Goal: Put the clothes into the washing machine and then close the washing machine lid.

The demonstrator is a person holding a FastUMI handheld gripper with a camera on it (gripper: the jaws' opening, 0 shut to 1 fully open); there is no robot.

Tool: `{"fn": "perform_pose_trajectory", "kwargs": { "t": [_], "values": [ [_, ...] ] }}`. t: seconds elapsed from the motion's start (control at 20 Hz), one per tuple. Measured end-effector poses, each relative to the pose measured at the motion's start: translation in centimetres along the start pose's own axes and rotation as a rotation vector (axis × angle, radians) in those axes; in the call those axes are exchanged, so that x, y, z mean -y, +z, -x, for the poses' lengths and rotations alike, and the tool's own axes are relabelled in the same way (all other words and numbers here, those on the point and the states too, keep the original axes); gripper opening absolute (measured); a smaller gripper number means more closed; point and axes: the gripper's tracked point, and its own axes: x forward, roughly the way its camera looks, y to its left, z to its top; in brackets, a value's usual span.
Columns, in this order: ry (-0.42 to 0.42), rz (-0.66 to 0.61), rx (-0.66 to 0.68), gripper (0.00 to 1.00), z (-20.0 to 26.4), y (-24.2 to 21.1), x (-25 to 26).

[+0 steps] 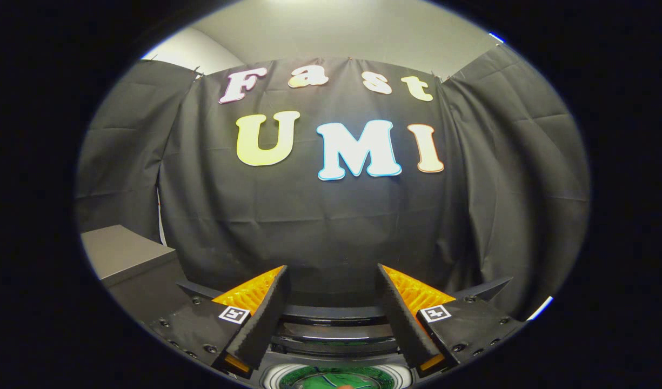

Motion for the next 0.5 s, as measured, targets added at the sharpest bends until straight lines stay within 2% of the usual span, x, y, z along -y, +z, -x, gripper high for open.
{"fn": "perform_pose_trajectory", "kwargs": {
  "t": [0.5],
  "values": [
    [-0.005, 0.006, 0.073, 0.98, 5.4, -2.2, -0.2]
  ]
}}
